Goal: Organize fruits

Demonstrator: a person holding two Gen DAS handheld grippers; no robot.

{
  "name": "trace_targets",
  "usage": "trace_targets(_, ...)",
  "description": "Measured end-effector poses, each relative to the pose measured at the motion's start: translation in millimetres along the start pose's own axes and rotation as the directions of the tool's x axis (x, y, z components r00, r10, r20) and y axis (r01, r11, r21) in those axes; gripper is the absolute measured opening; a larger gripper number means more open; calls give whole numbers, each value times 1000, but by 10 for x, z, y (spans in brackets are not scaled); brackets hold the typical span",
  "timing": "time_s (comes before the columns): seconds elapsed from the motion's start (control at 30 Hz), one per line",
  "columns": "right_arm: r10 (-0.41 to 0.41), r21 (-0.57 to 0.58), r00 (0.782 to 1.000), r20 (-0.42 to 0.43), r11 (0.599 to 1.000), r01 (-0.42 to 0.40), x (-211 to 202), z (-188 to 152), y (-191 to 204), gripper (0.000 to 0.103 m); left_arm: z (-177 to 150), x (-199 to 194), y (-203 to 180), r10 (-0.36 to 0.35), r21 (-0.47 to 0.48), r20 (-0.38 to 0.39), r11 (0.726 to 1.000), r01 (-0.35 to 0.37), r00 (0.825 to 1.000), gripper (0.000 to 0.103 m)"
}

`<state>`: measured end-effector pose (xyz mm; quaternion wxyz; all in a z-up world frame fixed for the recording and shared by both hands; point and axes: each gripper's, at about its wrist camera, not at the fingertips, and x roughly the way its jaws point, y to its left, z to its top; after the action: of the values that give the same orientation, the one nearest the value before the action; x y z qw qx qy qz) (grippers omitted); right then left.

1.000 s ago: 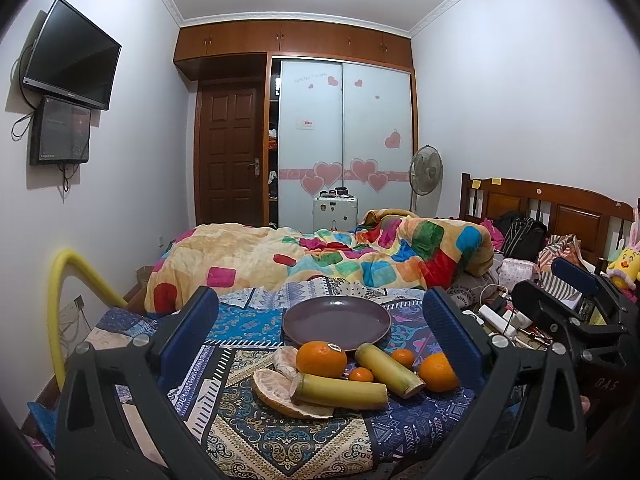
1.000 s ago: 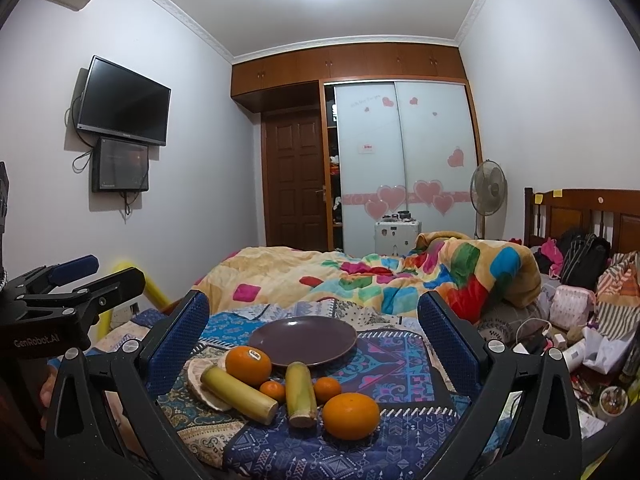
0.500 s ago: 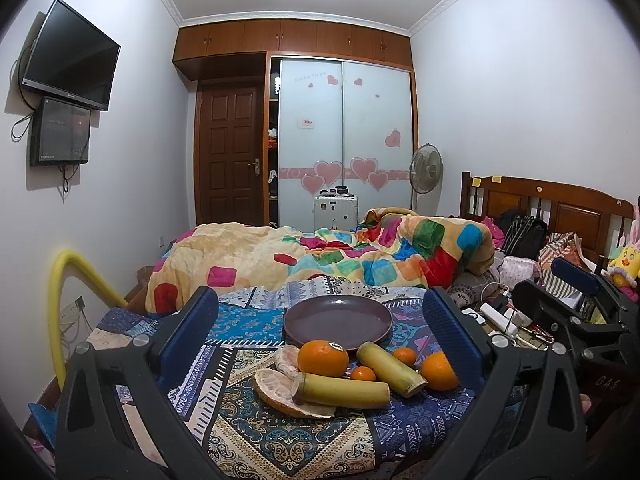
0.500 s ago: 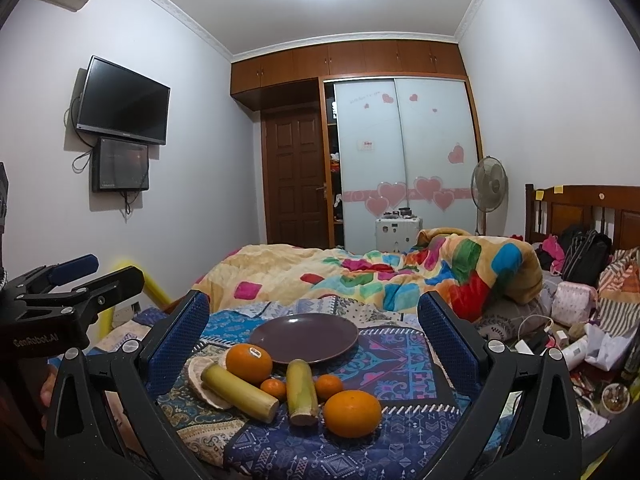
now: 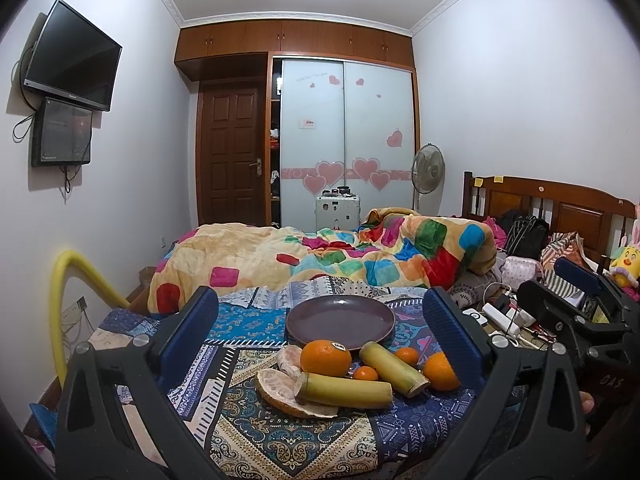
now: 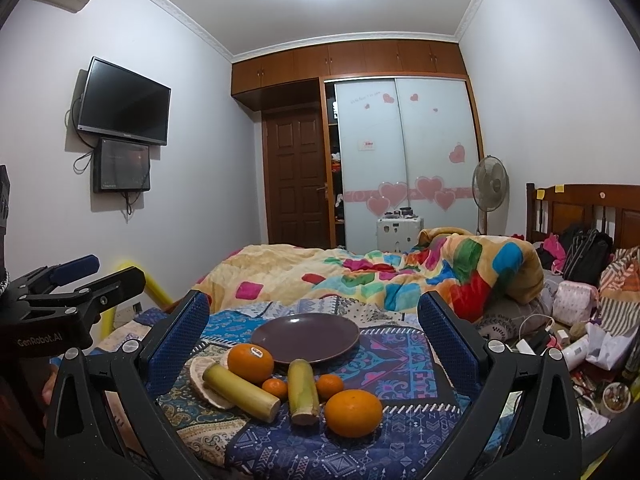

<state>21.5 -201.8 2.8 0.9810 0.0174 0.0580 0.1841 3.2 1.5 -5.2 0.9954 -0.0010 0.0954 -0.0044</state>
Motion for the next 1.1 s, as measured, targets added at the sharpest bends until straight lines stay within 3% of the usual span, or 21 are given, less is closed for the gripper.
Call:
trace_targets(0.33, -6, 16, 999, -46, 1000, 7, 106, -99, -67, 103, -104, 126, 19, -13, -11, -54, 1000, 12, 998, 103)
trace_targets(0.6, -6, 37, 980, -200, 999, 13, 384, -433, -257, 103, -393, 470, 47, -20, -37, -167, 999, 14, 986, 103)
trace_targets(0.87, -16, 38, 949, -314, 999, 30, 591, -743, -405, 103, -759, 935, 55, -36, -75, -316, 997, 13, 948, 102)
trace_targets(1.1, 25, 67, 924, -381, 998, 1, 764, -895, -495, 88, -1011, 1198, -84, -42, -44, -408, 999, 26, 912, 102)
